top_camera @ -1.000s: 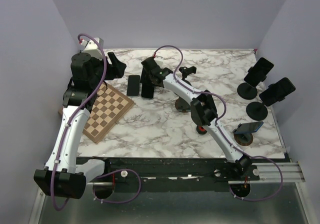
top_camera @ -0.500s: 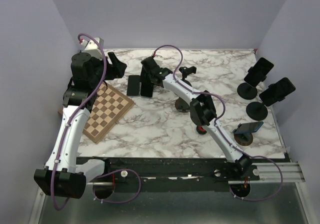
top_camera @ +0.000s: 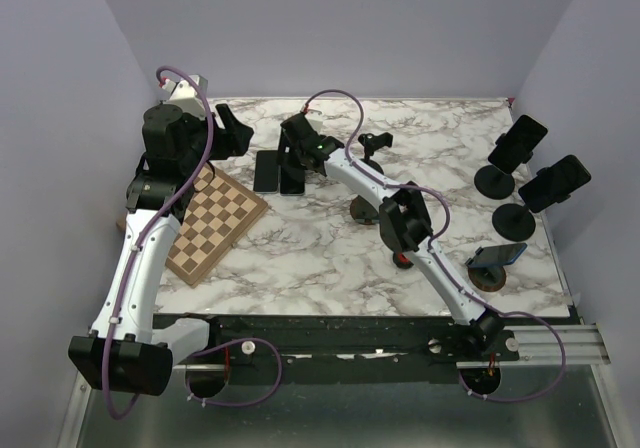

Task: Remove the phone from the phone stand

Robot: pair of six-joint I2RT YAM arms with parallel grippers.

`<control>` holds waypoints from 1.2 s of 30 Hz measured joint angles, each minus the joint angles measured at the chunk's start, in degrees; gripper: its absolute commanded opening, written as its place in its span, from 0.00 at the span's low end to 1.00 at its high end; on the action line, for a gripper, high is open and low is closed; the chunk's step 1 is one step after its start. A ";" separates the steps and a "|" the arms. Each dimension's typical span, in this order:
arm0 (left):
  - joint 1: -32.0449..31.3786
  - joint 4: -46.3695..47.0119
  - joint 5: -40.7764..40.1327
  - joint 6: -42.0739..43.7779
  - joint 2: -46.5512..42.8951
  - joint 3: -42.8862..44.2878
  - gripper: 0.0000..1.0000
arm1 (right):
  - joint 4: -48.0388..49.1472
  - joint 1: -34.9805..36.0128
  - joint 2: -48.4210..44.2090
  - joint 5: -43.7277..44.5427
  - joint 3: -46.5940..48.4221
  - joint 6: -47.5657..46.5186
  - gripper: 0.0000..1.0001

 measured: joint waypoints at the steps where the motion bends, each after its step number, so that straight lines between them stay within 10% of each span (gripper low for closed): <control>1: 0.00 0.00 0.00 -0.02 0.04 0.00 0.73 | 0.04 0.00 0.02 -0.02 0.04 -0.20 0.89; 17: 0.00 0.04 0.11 0.00 0.59 0.00 0.76 | -1.16 0.00 -3.67 -1.95 -3.06 -6.01 0.91; 36: -0.94 0.83 1.60 -0.02 3.02 -0.13 0.83 | 2.23 -3.32 -52.63 -5.40 -36.85 -23.41 1.00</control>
